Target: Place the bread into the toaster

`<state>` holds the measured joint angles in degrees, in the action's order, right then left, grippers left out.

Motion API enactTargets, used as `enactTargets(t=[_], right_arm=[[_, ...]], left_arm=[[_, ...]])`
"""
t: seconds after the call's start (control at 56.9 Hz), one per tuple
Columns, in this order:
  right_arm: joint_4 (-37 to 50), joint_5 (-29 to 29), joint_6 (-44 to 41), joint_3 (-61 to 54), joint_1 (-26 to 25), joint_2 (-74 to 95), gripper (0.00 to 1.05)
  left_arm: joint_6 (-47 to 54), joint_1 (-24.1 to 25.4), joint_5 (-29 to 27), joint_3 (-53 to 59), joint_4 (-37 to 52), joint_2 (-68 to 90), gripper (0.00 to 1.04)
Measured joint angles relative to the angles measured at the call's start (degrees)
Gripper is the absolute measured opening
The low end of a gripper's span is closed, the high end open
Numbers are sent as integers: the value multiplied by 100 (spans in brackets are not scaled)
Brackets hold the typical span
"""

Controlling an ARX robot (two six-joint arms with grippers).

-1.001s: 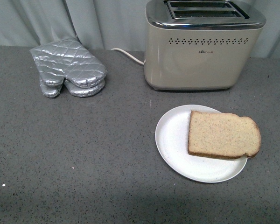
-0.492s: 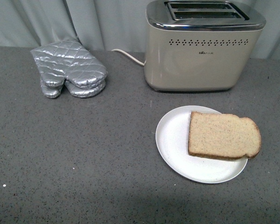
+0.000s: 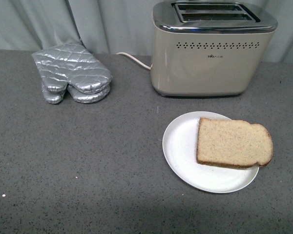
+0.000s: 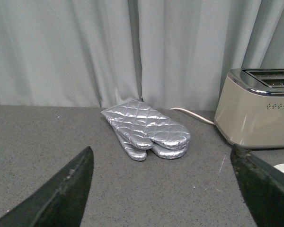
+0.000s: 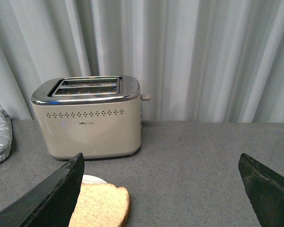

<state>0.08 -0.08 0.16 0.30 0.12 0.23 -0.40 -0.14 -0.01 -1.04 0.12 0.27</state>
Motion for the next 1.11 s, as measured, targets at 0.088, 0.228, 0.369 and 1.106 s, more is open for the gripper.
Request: enactTargets(t=[0.088,0.228,0.369,1.106], right_arm=[[0,0,0,0,0,0,95],[278,752,-531,0,219,273,95],[1700,979,-1126,98,177,2041,95],[2796,-1255,-66,2868,-435,9860,95]], left_arm=[[13,0,0,0,0,-2,100],[15,0,0,0,0,-2,98],[13,0,0,0,0,-4,98],[15,0,0,0,0,-4,98]])
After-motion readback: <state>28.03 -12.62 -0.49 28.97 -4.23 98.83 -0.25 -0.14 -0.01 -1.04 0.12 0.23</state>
